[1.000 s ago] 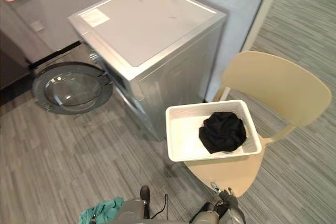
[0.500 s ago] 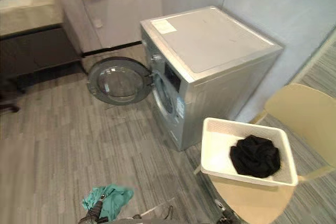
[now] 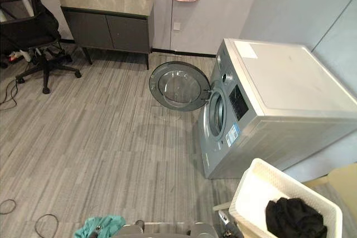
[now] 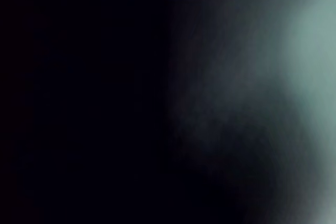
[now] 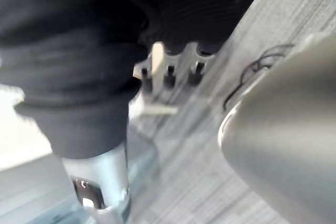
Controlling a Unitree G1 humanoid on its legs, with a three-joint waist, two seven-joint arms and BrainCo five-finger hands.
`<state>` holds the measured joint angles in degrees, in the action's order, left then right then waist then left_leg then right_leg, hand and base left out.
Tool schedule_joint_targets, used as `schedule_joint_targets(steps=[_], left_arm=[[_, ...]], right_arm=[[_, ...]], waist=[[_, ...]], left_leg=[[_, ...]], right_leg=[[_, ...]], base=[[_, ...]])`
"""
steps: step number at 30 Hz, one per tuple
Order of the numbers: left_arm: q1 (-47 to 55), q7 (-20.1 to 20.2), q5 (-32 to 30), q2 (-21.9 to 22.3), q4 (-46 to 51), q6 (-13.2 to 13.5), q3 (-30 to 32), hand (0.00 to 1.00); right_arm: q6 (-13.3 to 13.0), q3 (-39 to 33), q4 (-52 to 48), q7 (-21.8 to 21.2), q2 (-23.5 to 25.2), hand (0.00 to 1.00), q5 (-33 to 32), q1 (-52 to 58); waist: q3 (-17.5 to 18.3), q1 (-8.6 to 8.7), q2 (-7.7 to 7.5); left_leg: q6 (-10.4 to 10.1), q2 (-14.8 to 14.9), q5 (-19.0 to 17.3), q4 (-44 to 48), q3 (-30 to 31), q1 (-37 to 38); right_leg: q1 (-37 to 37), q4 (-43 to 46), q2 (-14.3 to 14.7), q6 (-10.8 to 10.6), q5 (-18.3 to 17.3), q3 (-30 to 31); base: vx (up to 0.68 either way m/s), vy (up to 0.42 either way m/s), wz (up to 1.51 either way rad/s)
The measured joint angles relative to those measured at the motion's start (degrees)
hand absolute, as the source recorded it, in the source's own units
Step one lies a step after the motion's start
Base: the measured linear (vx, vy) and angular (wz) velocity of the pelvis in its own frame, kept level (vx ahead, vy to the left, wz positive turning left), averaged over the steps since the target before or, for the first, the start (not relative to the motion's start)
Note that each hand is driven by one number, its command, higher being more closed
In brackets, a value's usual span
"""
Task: Pick up the laundry basket with both hands and put the clothes into the washing machine.
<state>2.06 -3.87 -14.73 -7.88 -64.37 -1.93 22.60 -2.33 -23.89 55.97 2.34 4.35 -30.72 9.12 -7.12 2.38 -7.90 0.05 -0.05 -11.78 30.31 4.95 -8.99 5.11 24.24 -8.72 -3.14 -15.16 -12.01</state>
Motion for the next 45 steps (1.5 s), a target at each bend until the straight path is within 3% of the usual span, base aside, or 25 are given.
schedule_joint_targets(steps=[1, 2, 4, 6, 8, 9, 10, 11, 12, 14, 17, 19, 21, 22, 23, 24, 25, 27, 29, 33, 35, 37, 39, 41, 45], left_arm=[[-0.9, 0.0, 0.0, 0.9, 0.9, 0.5, -0.7, 1.00], [-1.6, 0.0, -0.1, 1.0, 0.9, 0.6, -0.7, 1.00], [-2.0, 0.0, -0.7, 1.9, 0.8, 0.7, -1.9, 1.00], [-1.3, 0.2, -0.7, 3.9, 0.8, 1.3, -3.0, 1.00], [0.1, 0.2, -0.7, 6.3, 1.7, 1.8, -2.9, 1.00], [0.4, 0.5, -0.6, 6.9, 2.1, 2.0, -2.6, 1.00], [0.2, 0.5, -0.6, 7.7, 2.2, 2.1, -1.5, 1.00], [0.7, 0.4, -0.6, 7.6, 3.1, 2.1, -0.9, 1.00], [1.0, 0.2, -0.6, 7.5, 3.5, 2.3, -0.8, 1.00], [1.1, 0.0, -0.3, 7.2, 4.3, 2.8, -0.4, 1.00], [1.1, -0.2, 1.3, 4.8, 4.7, 3.9, 0.2, 1.00], [2.3, -0.8, 1.8, 3.3, 4.4, 4.0, 0.8, 1.00], [4.2, -1.3, 1.8, 3.3, 3.9, 3.7, 2.8, 1.00], [5.0, -1.3, 1.8, 3.2, 2.6, 3.6, 2.9, 1.00], [5.9, -1.4, 1.8, 2.2, 0.3, 2.5, 3.4, 1.00], [6.0, -1.4, 1.8, 1.7, 0.0, 2.2, 3.8, 1.00], [6.2, -1.1, 1.7, 1.1, -1.1, 2.1, 4.6, 1.00], [6.0, -0.9, 1.5, 0.8, -1.8, 2.0, 4.5, 1.00], [6.7, -0.4, 0.6, 0.8, -2.0, 2.0, 3.7, 1.00], [6.6, 0.0, -0.1, -3.0, -1.9, 1.0, -3.5, 1.00], [5.0, 0.1, -0.1, -3.8, -1.8, 0.9, -5.2, 1.00], [2.4, 0.2, -0.1, -3.6, -1.7, 1.0, -6.4, 1.00], [-0.2, 0.5, 0.0, -2.2, -1.8, 1.1, -6.7, 1.00], [-3.1, 1.3, 0.0, 0.2, -1.2, 1.8, -6.7, 1.00], [-3.6, 1.2, -0.1, 4.0, 1.5, 2.5, -8.5, 1.00]], right_arm=[[-0.4, -0.9, -1.1, 0.5, -0.3, 0.00, 0.1, 1.4], [-0.6, -1.0, -1.0, 0.5, 0.1, 0.00, 0.2, 1.5], [0.7, -0.8, 1.1, 0.4, 0.1, 0.00, 0.9, 1.4], [0.7, -1.5, 1.6, 1.1, 0.4, 0.00, 0.8, 2.9], [0.3, -4.3, 0.9, 1.2, -0.1, 0.00, -0.5, 4.2], [-0.2, -4.3, -0.1, 1.2, -0.6, 0.00, -1.4, 4.1], [-0.7, -4.1, -1.5, 1.3, -0.7, 0.00, -2.4, 3.9], [-1.2, -2.7, -2.2, 1.3, -0.7, 0.00, -3.4, 3.7], [-1.4, -1.8, -2.9, 1.3, -0.7, 0.00, -3.7, 3.7], [-2.2, -0.6, -3.2, 1.4, -0.9, 0.00, -4.5, 1.8], [-2.2, 1.5, -1.2, 1.3, -0.8, 0.00, -4.7, -1.7], [-2.3, 1.4, -0.2, 1.3, -0.4, 0.00, -4.7, -2.5], [-2.7, 0.9, -0.6, 1.3, -0.6, 0.00, -3.9, -1.3], [-2.9, 0.0, 0.1, 1.3, -1.3, 0.00, -3.1, -1.1], [-2.4, -1.3, 3.2, 1.3, -0.6, 0.00, -2.4, -1.2], [-2.1, -1.7, 3.7, 1.3, 0.0, 0.00, -2.2, -0.8], [-1.4, -3.3, 5.0, 1.2, 0.3, 0.00, -1.7, -0.1], [-1.5, -6.9, 5.6, 1.2, 0.6, 0.00, -1.7, 1.0], [-1.2, -7.4, 5.7, 0.6, 0.6, 0.00, -1.7, 1.1], [-0.9, -5.8, 5.9, 0.0, 0.0, 0.00, -1.6, 1.3], [-0.4, -3.9, 6.0, -0.3, -1.0, 0.00, -0.8, 1.4], [0.2, -3.1, 6.0, -0.6, -1.3, 0.00, -0.1, 1.0], [0.4, -3.5, 6.4, -1.0, -2.5, 0.00, 0.6, -0.3], [0.3, -4.5, 6.2, -0.6, -3.0, 0.00, 2.0, -1.1], [0.1, -7.8, 5.2, 0.3, -1.5, 0.00, 1.8, 0.9]], waist=[[-0.7, -0.29, 2.07], [-1.4, -0.25, 2.01], [-0.5, -0.01, 3.02], [1.5, 0.74, 3.63], [4.6, 0.65, 6.57], [4.8, 0.74, 8.36], [4.7, 1.27, 9.29], [4.6, 1.32, 9.26], [4.2, 0.83, 8.85], [4.0, -0.40, 9.30], [3.0, -1.49, 8.00], [2.4, -2.18, 6.98], [2.6, -3.34, 7.80], [2.8, -3.45, 8.73], [2.6, -3.10, 6.14], [2.8, -3.14, 4.85], [3.4, -3.13, 2.99], [3.6, -3.38, 2.64], [3.8, -3.33, 2.57], [3.5, -2.77, 3.38], [3.5, -1.80, 4.07], [3.4, -0.64, 3.95], [3.3, -0.09, 3.91], [2.8, 0.19, 6.32], [2.4, 0.25, 6.46]], left_leg=[[2.0, 1.5, -6.4, -1.7, -1.2, 4.1], [-0.1, 1.6, -7.1, -3.1, -0.7, 5.2], [-0.3, 2.9, -7.1, -6.5, 0.9, 8.0], [-1.8, 3.5, -7.9, -7.9, 3.2, 9.3], [-7.3, 5.4, -9.6, 0.2, 4.9, 6.9], [-13.0, 6.3, -9.1, 10.8, 6.1, 3.1], [-15.1, 7.4, -5.2, 19.2, 5.3, 0.3], [-14.9, 9.1, 2.6, 27.5, 1.8, -2.1], [-15.4, 10.3, 5.2, 32.0, -0.5, -4.2], [-8.6, 14.3, 1.2, 40.0, -7.6, -8.7], [-3.1, 15.7, -3.3, 31.5, -11.4, -14.8], [-4.1, 16.2, -2.5, 13.4, -7.4, -15.1], [-3.4, 17.5, 0.3, -6.3, 0.4, -12.8], [-6.0, 17.4, 4.7, -7.6, 1.7, -13.0], [-9.8, 14.8, 9.0, -3.8, 1.1, -13.1], [-10.6, 13.9, 8.6, -2.7, 0.2, -13.1], [-9.2, 11.9, 7.0, -1.3, -0.7, -13.1], [-6.7, 9.4, 5.5, -0.2, -1.6, -12.1], [-4.4, 8.2, 4.1, -2.0, -5.2, -8.9], [-1.4, 7.7, 4.0, -10.5, -14.3, 0.3], [-1.2, 8.1, 5.1, -17.0, -18.7, 6.3], [-1.7, 8.4, 5.6, -20.4, -22.8, 9.0], [-3.3, 8.2, 6.3, -24.6, -26.8, 11.6], [-5.1, 8.9, 8.5, -28.5, -29.8, 13.8], [-6.5, 10.6, 6.2, -24.1, -31.0, 16.5]], right_leg=[[-0.3, 3.7, 0.7, -1.3, -0.1, -1.2], [0.2, 6.8, 0.3, -1.1, -1.4, -1.3], [3.2, 6.2, 2.8, 1.4, -4.0, -0.6], [1.5, 2.7, 4.7, 3.5, -0.8, -1.6], [-1.1, -1.5, 8.0, 3.9, -0.4, -2.4], [-3.3, -2.7, 9.9, 4.6, -0.7, -2.6], [-6.4, -4.3, 11.2, 4.7, -0.7, -2.2], [-9.5, -6.3, 11.8, 4.9, -0.6, -1.1], [-11.3, -7.5, 12.0, 5.2, -0.4, 0.1], [-16.5, -11.6, 12.1, 5.4, -0.4, 5.1], [-20.4, -13.9, 8.2, 5.4, -0.4, 10.9], [-21.4, -13.1, 5.6, 5.1, -0.3, 12.7], [-22.2, -12.8, 4.4, 3.5, -1.2, 13.7], [-22.9, -12.5, 3.7, 1.3, -2.4, 14.2], [-23.4, -10.9, 0.6, 0.5, -2.0, 15.7], [-22.8, -9.6, -0.5, 0.0, -0.7, 16.5], [-21.1, -6.1, -2.2, -1.1, 2.9, 17.6], [-18.5, -0.6, -3.7, -3.2, 10.3, 19.3], [-13.4, 7.3, -5.6, -2.3, 17.3, 21.6], [-0.4, 22.9, -8.2, 3.6, 10.7, 6.2], [1.2, 20.8, -6.0, 3.4, 3.5, -4.2], [2.3, 10.4, -2.1, 1.4, 0.3, -9.4], [-0.1, -1.7, 0.1, 3.1, 1.2, -15.7], [-0.5, -4.4, 0.8, 3.4, 2.9, -21.7], [-5.9, -7.8, 2.7, 3.6, 2.7, -21.8]], base=[[0.20, -0.022, 0.43], [0.17, -0.047, 0.17], [0.12, -0.167, 0.26], [0.27, -0.199, 0.57], [0.40, -0.148, 0.18], [0.45, -0.093, -0.20], [0.52, -0.092, -0.38], [0.40, -0.065, -0.46], [0.31, -0.025, -0.82], [0.35, 0.052, -0.97], [0.38, 0.201, -0.93], [0.36, 0.306, -0.97], [0.38, 0.443, -0.97], [0.52, 0.644, -0.65], [0.51, 0.625, -0.42], [0.49, 0.563, -0.08], [0.32, 0.350, 0.12], [0.39, 0.399, 0.09], [0.30, 0.310, -0.36], [0.13, 0.200, -0.92], [0.10, 0.048, -1.15], [0.09, -0.046, -1.14], [0.16, -0.050, -1.38], [0.21, -0.043, -1.01], [0.19, -0.045, -0.17]])
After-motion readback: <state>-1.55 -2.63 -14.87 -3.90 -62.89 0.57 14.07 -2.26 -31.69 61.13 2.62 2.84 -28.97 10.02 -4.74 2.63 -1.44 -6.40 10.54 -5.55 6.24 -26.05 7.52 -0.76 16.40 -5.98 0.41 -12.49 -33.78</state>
